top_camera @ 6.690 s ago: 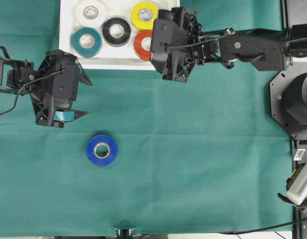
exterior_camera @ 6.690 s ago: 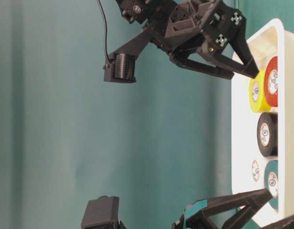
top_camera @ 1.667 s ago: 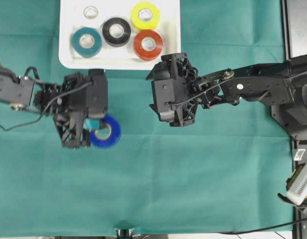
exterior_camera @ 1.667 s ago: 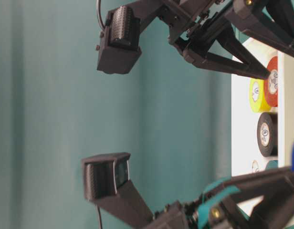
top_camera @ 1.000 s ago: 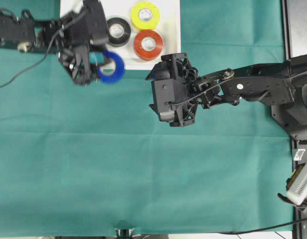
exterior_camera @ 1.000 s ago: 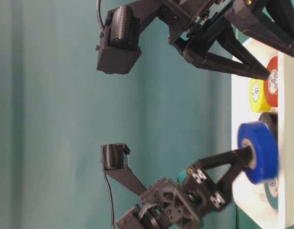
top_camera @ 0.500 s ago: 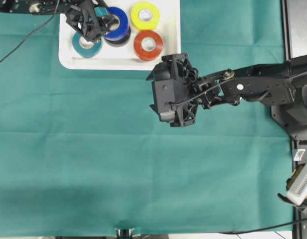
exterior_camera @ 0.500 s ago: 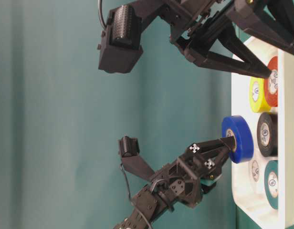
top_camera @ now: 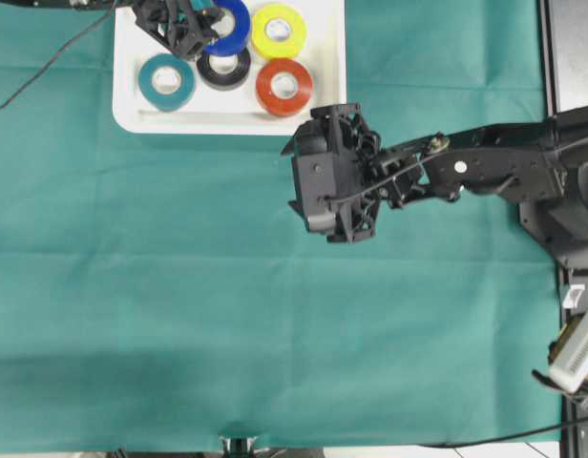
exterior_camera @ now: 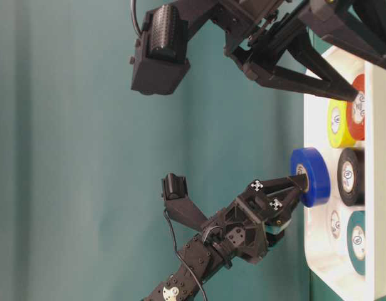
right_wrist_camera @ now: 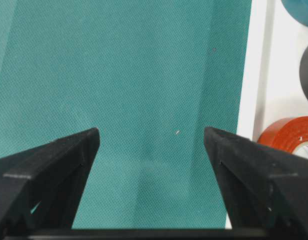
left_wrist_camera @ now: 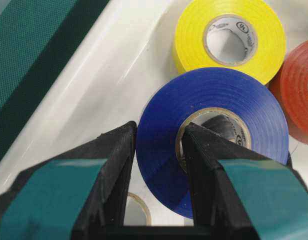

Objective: Put the tape alternately from left to right into the white case.
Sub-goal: 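Lift the blue tape and place it in the tray's top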

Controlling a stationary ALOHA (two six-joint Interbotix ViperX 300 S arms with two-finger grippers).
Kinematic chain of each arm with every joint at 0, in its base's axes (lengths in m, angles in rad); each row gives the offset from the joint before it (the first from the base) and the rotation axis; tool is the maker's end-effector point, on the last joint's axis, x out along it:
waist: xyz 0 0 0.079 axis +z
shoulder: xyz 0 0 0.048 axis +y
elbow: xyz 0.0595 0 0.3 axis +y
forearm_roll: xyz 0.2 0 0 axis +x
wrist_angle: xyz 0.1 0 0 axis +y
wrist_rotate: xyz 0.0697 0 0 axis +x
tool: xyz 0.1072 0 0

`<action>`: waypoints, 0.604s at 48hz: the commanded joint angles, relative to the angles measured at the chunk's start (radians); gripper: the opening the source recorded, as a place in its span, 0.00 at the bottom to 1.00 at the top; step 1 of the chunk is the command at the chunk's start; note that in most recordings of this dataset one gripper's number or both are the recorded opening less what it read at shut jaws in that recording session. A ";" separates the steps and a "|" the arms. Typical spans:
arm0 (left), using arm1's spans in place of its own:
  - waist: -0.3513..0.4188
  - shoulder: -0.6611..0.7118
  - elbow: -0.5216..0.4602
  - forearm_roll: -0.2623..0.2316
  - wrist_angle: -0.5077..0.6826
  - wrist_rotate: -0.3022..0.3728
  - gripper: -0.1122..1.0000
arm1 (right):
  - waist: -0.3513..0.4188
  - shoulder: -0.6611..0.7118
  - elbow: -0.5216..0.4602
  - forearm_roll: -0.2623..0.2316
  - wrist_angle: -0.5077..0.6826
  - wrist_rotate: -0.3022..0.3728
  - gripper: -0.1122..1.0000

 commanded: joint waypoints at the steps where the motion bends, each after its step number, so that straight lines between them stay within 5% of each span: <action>1: 0.002 -0.020 -0.011 0.000 -0.009 0.000 0.35 | 0.003 -0.026 -0.008 -0.003 -0.006 0.003 0.84; 5: 0.000 -0.021 -0.006 0.000 -0.009 0.000 0.37 | 0.003 -0.026 -0.008 -0.003 -0.005 0.003 0.84; 17: -0.002 -0.031 0.003 0.002 -0.009 0.000 0.95 | 0.003 -0.026 -0.008 -0.003 -0.005 0.003 0.84; 29: -0.003 -0.037 0.009 0.000 -0.009 -0.002 0.99 | 0.002 -0.025 -0.008 -0.003 -0.006 0.003 0.84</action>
